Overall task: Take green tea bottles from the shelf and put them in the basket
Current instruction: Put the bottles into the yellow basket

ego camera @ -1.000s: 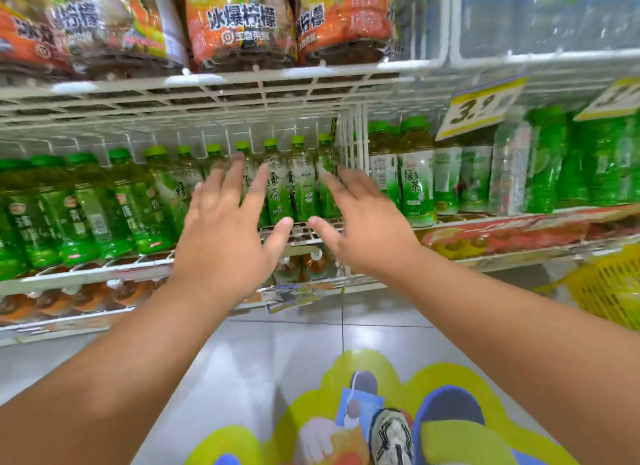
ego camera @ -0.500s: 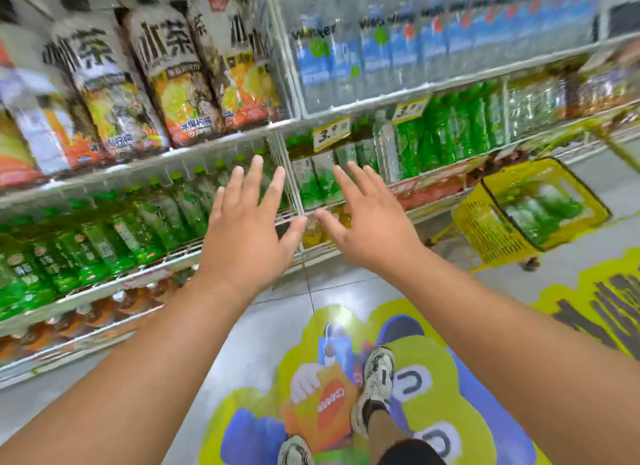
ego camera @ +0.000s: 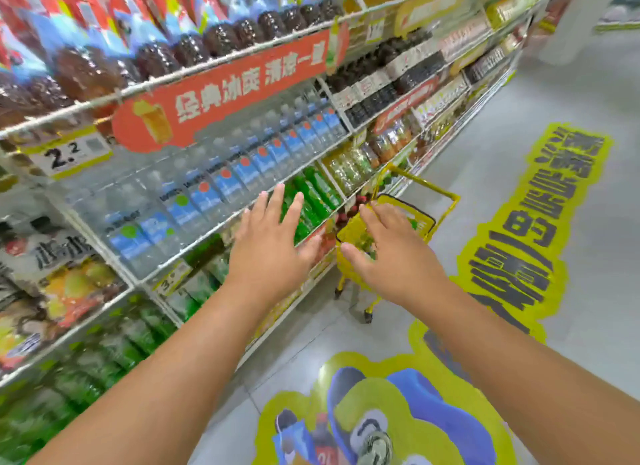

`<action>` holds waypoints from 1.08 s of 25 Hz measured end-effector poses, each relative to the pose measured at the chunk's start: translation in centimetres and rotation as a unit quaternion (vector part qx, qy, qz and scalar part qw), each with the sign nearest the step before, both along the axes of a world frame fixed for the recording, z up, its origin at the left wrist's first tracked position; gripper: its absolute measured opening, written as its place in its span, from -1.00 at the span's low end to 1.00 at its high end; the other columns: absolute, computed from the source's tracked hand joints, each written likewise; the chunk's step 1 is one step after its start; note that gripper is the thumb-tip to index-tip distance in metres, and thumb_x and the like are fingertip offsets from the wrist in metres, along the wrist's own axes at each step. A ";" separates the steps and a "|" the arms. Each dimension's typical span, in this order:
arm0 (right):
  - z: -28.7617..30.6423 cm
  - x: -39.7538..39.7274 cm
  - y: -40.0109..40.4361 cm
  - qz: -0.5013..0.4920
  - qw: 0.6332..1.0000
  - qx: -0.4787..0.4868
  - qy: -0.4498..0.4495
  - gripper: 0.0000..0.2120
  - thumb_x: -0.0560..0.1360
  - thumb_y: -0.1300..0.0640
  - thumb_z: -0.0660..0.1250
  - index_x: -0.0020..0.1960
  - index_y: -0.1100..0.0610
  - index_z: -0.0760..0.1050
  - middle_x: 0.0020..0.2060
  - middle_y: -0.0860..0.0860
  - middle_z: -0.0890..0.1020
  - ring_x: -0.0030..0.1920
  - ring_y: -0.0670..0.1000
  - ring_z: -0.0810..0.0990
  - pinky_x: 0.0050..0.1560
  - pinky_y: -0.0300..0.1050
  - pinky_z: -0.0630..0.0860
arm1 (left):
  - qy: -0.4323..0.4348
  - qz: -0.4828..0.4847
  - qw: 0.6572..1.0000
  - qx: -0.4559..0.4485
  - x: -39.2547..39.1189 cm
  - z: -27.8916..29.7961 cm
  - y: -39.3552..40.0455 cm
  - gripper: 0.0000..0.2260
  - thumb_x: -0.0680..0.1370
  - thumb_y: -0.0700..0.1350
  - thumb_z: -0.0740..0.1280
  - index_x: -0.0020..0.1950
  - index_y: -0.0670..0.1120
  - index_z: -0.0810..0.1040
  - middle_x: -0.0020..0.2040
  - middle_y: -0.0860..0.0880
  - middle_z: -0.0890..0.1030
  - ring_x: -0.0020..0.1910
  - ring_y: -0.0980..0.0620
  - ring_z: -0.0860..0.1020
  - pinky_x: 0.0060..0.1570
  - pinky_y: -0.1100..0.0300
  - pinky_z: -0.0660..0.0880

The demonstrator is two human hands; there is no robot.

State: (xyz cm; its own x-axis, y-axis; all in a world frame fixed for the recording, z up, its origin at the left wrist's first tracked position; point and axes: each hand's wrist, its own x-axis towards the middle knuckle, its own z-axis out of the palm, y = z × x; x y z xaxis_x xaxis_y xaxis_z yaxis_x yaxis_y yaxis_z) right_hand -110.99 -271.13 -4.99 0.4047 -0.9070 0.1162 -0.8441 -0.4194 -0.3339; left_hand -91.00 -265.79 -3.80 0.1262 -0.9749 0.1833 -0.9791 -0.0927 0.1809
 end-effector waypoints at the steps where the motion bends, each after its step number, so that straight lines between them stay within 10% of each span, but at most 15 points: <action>1: 0.5 -1.9 -1.7 -0.017 1.000 0.002 -0.002 -0.23 0.59 -0.34 0.13 0.66 0.02 0.07 0.64 0.01 0.10 0.64 0.07 0.00 0.60 0.05 0.05 | -0.002 -0.013 1.000 -0.002 -1.8 0.7 -2.2 -0.34 0.63 0.30 0.06 0.67 0.10 -0.04 0.67 -0.01 -0.14 0.64 -0.04 -0.14 0.57 -0.05 -0.12; 24: 0.4 -12.2 -37.8 -0.046 0.998 0.020 0.046 -0.24 0.61 -0.27 0.18 0.65 0.09 0.07 0.63 0.12 0.12 0.63 0.14 0.05 0.58 0.06 0.07 | -0.005 -0.056 0.998 0.007 -12.5 -3.3 -41.7 -0.32 0.60 0.31 0.08 0.65 0.04 0.06 0.67 -0.10 0.01 0.63 -0.17 -0.01 0.58 -0.15 0.02; 27: 0.4 -13.2 -43.0 -0.051 0.996 0.016 0.067 -0.15 0.53 -0.41 -0.05 0.66 0.08 0.06 0.64 0.10 0.12 0.63 0.14 0.04 0.60 0.08 0.09 | -0.023 -0.072 0.997 0.016 -13.6 -3.4 -47.3 -0.31 0.60 0.31 0.06 0.66 0.03 0.04 0.67 -0.14 0.01 0.63 -0.20 0.00 0.56 -0.19 0.07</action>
State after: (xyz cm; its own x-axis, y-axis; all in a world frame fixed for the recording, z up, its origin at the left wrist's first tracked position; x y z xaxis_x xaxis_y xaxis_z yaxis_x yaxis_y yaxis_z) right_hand -124.24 -314.09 -4.56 0.3195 -0.9468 0.0381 -0.9197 -0.3195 -0.2280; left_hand -104.57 -313.07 -7.17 -0.0226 -0.9879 0.1535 -0.9898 0.0437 0.1355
